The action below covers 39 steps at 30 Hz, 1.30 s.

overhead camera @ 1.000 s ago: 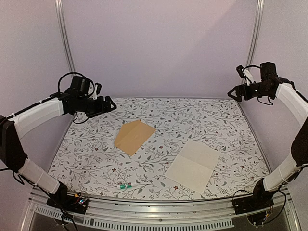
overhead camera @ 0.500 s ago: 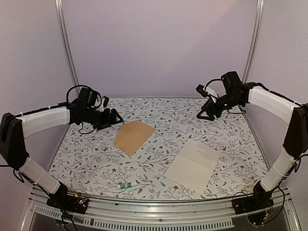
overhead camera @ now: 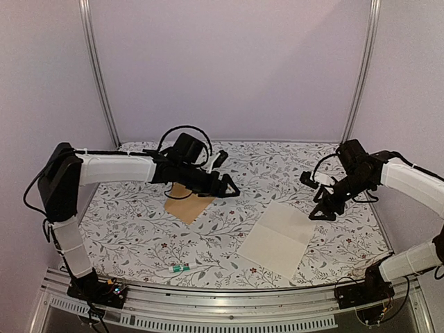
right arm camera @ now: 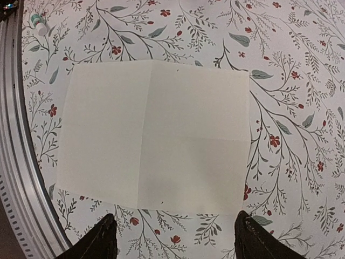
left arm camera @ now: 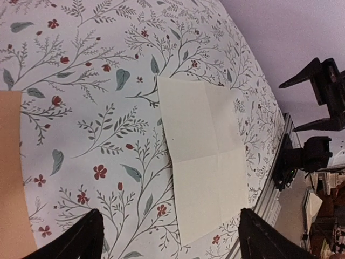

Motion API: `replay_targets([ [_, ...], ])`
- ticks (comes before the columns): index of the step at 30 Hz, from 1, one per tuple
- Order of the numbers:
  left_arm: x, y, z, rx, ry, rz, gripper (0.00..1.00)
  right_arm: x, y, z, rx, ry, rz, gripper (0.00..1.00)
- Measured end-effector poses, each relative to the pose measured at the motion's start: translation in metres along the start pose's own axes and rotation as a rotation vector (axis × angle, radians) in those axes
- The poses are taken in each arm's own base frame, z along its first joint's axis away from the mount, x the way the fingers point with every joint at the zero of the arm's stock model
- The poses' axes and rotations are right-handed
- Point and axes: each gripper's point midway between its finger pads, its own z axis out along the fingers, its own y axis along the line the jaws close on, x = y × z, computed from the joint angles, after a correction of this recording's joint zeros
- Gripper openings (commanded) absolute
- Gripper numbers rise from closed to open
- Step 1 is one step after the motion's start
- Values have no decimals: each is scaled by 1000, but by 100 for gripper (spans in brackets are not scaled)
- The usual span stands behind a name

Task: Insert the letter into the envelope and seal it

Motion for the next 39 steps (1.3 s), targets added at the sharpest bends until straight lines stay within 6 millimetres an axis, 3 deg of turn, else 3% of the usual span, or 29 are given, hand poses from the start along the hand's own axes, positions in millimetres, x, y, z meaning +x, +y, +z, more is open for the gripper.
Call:
replay_targets([
  [6, 19, -32, 58, 79, 93, 29, 90, 39, 10, 6, 8, 116, -36, 81],
  [11, 41, -37, 90, 93, 160, 2, 90, 53, 19, 8, 3, 129, -64, 85],
  [16, 52, -36, 97, 73, 185, -27, 90, 56, 19, 13, 0, 126, -61, 92],
  [21, 54, -31, 100, 59, 185, -30, 89, 55, 10, 26, -1, 133, -25, 92],
  [27, 73, -17, 111, 45, 233, -43, 88, 57, -2, 43, -3, 161, 36, 93],
  [33, 77, -19, 113, 81, 236, -21, 77, 53, -7, 51, -18, 164, 70, 93],
  [39, 79, -25, 120, 151, 243, -12, 74, 62, -15, 62, 13, 215, 51, 93],
])
